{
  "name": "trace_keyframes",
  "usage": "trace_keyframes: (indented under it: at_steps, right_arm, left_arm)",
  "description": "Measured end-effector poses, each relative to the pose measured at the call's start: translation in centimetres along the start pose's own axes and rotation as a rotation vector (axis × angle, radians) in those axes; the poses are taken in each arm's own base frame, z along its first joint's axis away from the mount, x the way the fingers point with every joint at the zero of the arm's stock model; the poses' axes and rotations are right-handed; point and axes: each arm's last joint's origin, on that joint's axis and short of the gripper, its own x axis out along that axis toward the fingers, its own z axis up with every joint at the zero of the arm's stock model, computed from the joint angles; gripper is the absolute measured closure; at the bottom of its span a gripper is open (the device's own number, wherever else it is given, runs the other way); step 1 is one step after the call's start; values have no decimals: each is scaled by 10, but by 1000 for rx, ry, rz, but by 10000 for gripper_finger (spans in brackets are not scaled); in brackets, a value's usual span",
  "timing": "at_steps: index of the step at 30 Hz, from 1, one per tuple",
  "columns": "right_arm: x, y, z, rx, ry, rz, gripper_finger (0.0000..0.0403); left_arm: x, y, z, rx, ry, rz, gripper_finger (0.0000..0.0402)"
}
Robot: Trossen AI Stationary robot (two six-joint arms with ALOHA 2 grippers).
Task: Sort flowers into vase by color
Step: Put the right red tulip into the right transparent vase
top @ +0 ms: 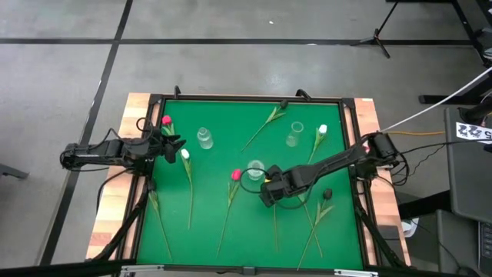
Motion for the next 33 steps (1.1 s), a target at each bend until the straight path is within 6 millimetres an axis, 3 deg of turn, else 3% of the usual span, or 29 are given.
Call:
trace_keyframes:
  at_steps: [7, 10, 14, 26, 28, 33]
  right_arm:
    - [24, -1, -7, 43, 108, -57, 84]
    - [25, 0, -7, 67, 114, -59, 94]
    - [25, -2, -7, 89, 118, -70, 145]
    - [25, -1, -7, 91, 107, -66, 380]
    - [25, -1, -7, 90, 106, -66, 393]
    - [25, -1, -7, 113, 104, -65, 375]
  left_arm:
    - [0, 0, 0, 3, 2, 2, 171]
    - [0, 0, 0, 3, 2, 2, 171]
    - [0, 1, -1, 6, 5, 5, 171]
    - [0, 2, -2, 14, 15, 16, 171]
    - [0, 2, -2, 16, 15, 16, 171]
    - [0, 2, -2, 17, 15, 16, 171]
